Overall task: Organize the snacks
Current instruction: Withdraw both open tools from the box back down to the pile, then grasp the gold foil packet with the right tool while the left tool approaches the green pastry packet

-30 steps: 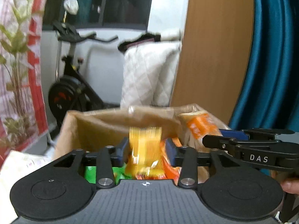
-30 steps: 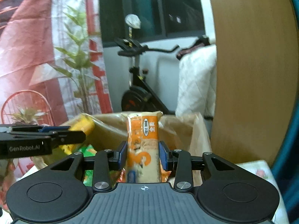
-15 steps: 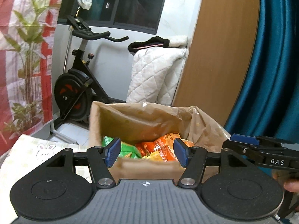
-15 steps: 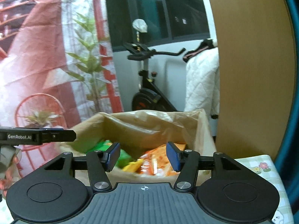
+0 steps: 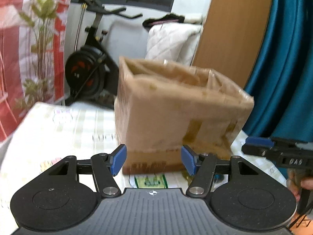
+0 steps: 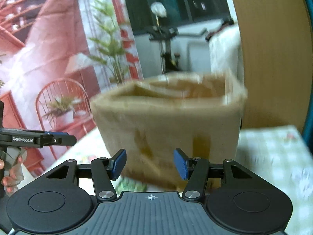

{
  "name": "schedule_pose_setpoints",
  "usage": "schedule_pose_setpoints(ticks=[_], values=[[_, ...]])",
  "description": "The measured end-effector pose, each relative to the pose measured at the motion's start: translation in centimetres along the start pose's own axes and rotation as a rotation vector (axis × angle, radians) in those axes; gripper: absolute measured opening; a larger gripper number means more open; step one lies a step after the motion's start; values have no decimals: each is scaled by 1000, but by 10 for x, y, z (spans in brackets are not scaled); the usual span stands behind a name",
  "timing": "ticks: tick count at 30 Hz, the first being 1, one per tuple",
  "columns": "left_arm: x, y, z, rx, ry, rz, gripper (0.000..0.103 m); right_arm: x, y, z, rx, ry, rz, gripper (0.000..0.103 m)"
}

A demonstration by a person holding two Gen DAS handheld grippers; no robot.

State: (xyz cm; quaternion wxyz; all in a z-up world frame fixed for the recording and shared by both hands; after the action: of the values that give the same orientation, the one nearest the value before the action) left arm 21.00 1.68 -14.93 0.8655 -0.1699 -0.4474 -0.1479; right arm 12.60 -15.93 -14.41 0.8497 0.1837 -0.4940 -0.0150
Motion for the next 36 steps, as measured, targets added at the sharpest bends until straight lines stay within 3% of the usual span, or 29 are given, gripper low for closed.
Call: schedule_pose_setpoints(ticks=[11,16,21,27,36], values=[[-36,25,-25,71,42,-14,64,-102,-2,-55,-54,202,5,51],[-41,39,-29,101,51,9,64,-110,-10,-82,-90,226,-43,57],[-44,43,-35,112,58,25,64,-110,-29,-102,-185,230,-83,59],[-51,37,-44,105,64,23,64,-112,-37,-113,-266,240,-60,65],[-65,32,-56,76,108,35,66,-117,-30,-132,-291,242,7,69]])
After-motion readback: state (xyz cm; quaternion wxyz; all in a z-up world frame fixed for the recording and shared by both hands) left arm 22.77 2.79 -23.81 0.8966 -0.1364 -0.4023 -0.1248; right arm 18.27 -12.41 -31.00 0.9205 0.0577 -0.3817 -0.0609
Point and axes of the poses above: each gripper's, at about its wrist camera, not at the fingertips, and z roughly against the way its jaws point, y to its left, x to its top, the point moved 9 cm from there along -z, roughly the way its jaws point, and after that the axes turned 2 degrees about -z, right-handed, at the moved point
